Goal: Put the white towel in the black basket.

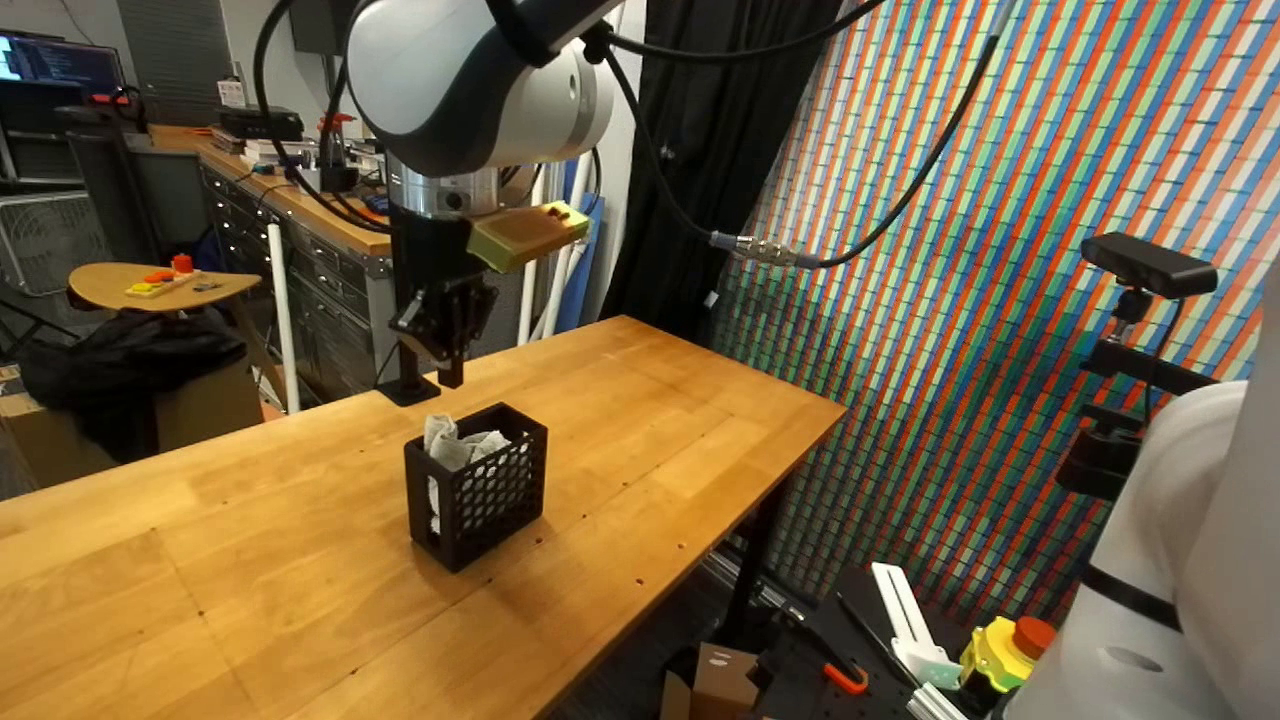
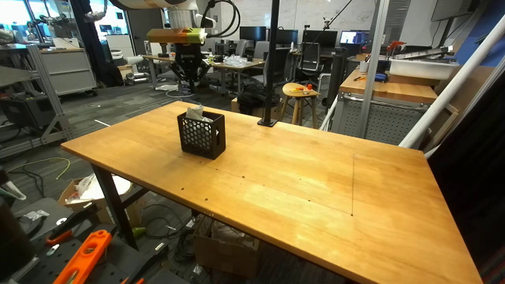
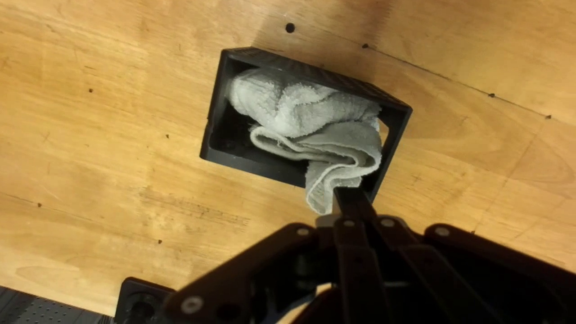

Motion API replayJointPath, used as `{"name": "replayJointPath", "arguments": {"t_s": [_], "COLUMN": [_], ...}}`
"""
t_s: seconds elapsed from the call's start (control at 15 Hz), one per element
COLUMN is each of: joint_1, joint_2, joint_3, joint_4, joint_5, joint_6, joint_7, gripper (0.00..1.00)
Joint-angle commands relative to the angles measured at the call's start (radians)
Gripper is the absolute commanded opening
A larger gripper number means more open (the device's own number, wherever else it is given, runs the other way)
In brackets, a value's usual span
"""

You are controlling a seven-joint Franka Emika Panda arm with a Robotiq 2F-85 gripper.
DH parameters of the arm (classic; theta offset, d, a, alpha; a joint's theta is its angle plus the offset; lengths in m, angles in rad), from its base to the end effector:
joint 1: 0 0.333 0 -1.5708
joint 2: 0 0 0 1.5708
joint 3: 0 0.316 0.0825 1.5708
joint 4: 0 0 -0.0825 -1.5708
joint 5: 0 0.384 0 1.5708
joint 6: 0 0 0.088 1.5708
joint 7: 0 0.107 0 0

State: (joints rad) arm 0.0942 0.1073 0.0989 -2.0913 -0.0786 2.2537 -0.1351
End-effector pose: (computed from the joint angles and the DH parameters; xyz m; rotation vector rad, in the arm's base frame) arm 0.5589 0.1063 0.3779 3.0360 0.5764 0.0886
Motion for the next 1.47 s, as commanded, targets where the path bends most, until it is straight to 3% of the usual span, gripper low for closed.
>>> {"name": "replayJointPath", "arguments": {"t_s": [0.0, 0.33, 1.4], "joint_1": [0.020, 0.026, -0.002], "joint_2": [0.062, 0.119, 0.153], "joint_3": [0.011, 0.010, 0.013], "joint_4": [0.075, 0.109, 0.063], "joint_5": [-0.007, 0.001, 0.090], "joint_6": [-0.023, -0.003, 0.041], "joint_7": [0.050, 0.067, 0.047], "gripper": [0.03, 0.03, 0.03]}}
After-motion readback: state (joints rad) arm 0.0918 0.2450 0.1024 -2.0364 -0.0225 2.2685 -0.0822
